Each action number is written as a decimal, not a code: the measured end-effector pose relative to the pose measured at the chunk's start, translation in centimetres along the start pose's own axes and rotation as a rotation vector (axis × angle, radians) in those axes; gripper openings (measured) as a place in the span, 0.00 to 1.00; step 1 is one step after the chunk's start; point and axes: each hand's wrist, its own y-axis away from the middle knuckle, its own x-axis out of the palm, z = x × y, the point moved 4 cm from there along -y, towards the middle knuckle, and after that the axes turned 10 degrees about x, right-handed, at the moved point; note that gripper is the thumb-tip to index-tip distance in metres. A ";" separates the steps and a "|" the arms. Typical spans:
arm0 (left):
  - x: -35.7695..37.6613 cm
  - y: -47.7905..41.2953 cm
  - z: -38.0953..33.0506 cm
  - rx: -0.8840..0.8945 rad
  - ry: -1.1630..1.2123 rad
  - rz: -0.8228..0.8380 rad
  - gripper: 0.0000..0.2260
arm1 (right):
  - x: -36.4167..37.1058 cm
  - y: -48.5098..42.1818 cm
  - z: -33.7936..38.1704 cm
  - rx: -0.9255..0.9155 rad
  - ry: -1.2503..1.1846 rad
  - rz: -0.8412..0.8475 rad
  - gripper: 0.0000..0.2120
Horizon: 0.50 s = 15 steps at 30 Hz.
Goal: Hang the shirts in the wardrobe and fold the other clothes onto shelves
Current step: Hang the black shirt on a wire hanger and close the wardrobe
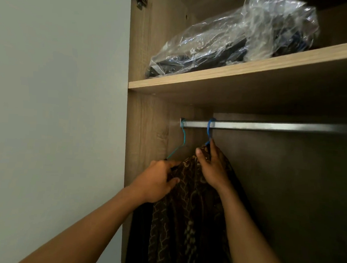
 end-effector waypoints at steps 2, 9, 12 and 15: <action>-0.8 0.9 0.5 -0.042 -0.057 -0.044 0.17 | 1.2 -0.5 1.3 0.027 0.043 0.092 0.37; -1.2 3.3 2.3 -0.245 -0.263 -0.089 0.11 | 4.6 -4.0 1.8 0.071 0.254 0.185 0.49; -0.5 4.1 2.6 -0.311 -0.326 -0.087 0.12 | 5.7 -4.7 1.7 0.048 0.221 0.239 0.51; 0.5 5.3 2.8 -0.384 -0.360 -0.017 0.16 | 6.7 -5.4 1.2 0.051 0.181 0.263 0.56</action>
